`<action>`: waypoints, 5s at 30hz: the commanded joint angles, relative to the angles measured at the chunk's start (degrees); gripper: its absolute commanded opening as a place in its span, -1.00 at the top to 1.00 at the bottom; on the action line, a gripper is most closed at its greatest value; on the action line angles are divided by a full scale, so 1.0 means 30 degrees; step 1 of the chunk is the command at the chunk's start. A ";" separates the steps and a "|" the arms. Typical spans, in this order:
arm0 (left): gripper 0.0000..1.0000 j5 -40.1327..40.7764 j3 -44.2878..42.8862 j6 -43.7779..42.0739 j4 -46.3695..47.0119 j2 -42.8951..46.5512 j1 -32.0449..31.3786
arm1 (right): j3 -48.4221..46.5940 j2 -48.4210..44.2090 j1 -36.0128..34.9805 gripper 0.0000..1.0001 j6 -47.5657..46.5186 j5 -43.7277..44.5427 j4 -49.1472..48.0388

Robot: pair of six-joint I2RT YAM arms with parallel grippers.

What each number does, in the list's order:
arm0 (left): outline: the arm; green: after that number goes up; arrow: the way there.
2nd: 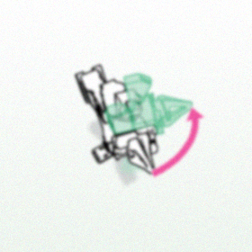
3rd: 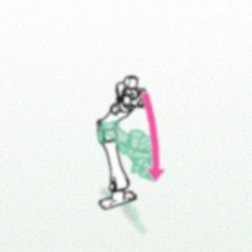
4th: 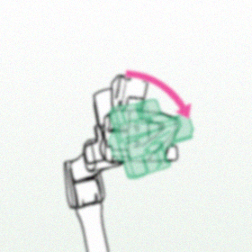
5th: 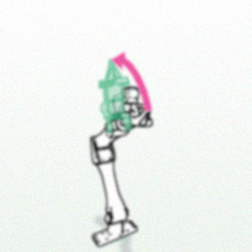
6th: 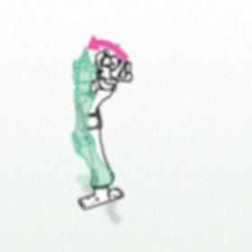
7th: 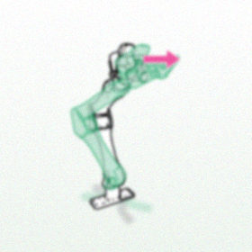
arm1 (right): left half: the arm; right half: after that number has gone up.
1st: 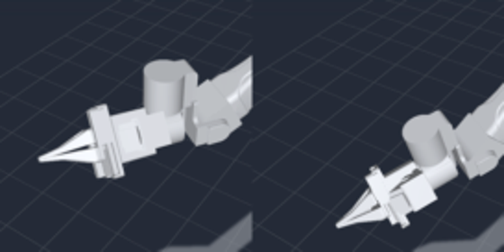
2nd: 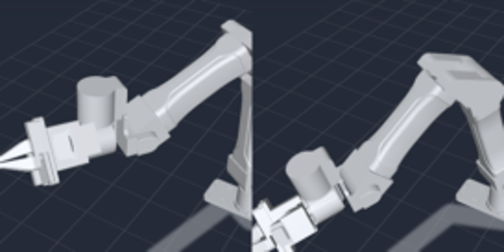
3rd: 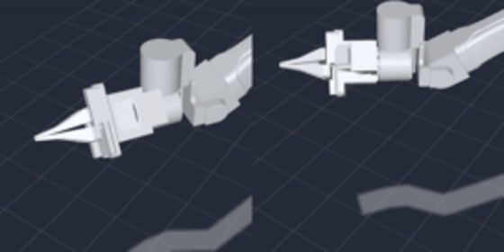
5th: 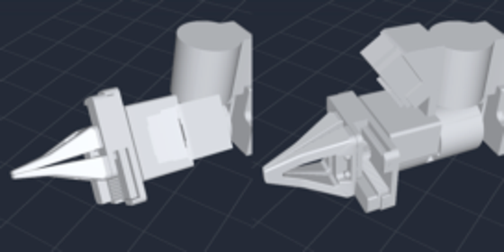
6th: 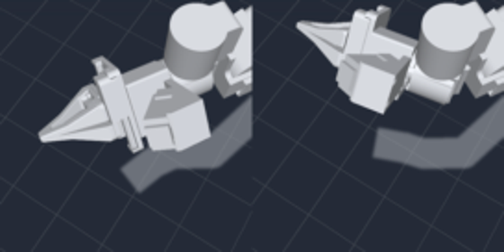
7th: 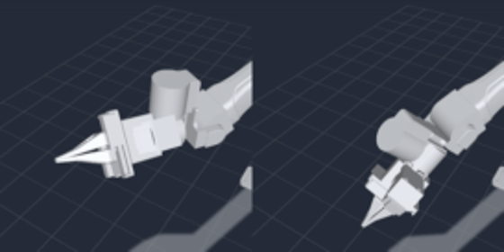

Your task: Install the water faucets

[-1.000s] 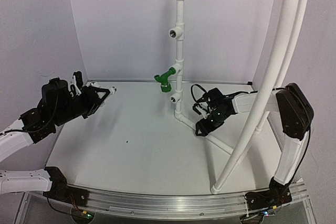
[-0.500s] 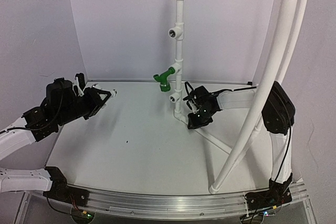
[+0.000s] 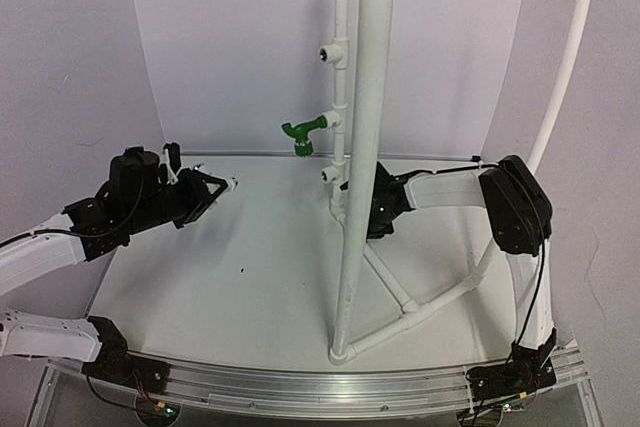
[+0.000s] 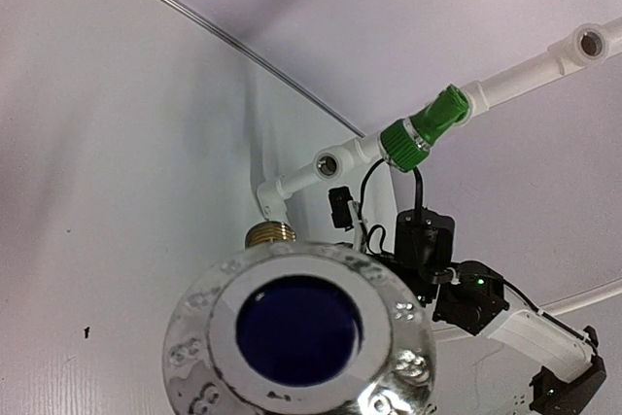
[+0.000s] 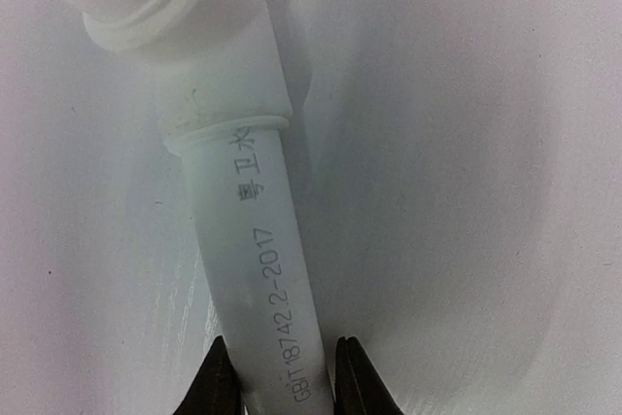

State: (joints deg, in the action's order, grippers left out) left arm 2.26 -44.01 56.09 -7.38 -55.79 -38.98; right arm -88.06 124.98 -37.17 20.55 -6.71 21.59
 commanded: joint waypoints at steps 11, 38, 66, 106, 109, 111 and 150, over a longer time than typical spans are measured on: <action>1.00 -1.2115 -0.0836 0.1616 0.6140 -0.5192 0.3854 | 0.3443 -0.4319 -0.1008 0.30 0.2191 -0.2515 -0.1632; 1.00 -2.2151 -0.3209 1.5040 3.0807 -1.8909 0.6361 | 0.0086 -0.7854 0.2231 -0.84 -0.9837 -0.8208 -0.2749; 1.00 -2.2490 -0.6011 1.5547 3.1190 -2.1282 0.6056 | -0.0352 -0.6651 0.2685 -0.73 -1.0021 -0.8223 -0.6904; 0.99 -2.1824 -1.3058 1.8346 3.1183 -2.7292 0.4174 | 0.0528 -0.5572 0.2425 0.18 -0.7250 -0.5476 -1.1471; 1.00 -2.1601 -1.3264 1.8457 3.1197 -2.7493 0.4201 | 0.0726 -0.5597 0.2353 0.18 -0.6702 -0.5270 -1.2070; 1.00 -2.1346 -1.3350 1.8142 3.1188 -2.7549 0.4200 | 0.0732 -0.5601 0.2369 0.17 -0.6209 -0.5404 -1.2200; 0.99 -1.9213 -1.3113 1.5715 3.1189 -2.7961 0.3051 | 0.0081 -0.3969 0.2289 -0.05 -0.1229 -0.2127 -1.2794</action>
State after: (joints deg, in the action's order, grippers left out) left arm -56.16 -82.00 104.75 74.52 -139.63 -28.46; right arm -85.19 111.66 -30.65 14.73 -17.17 -14.13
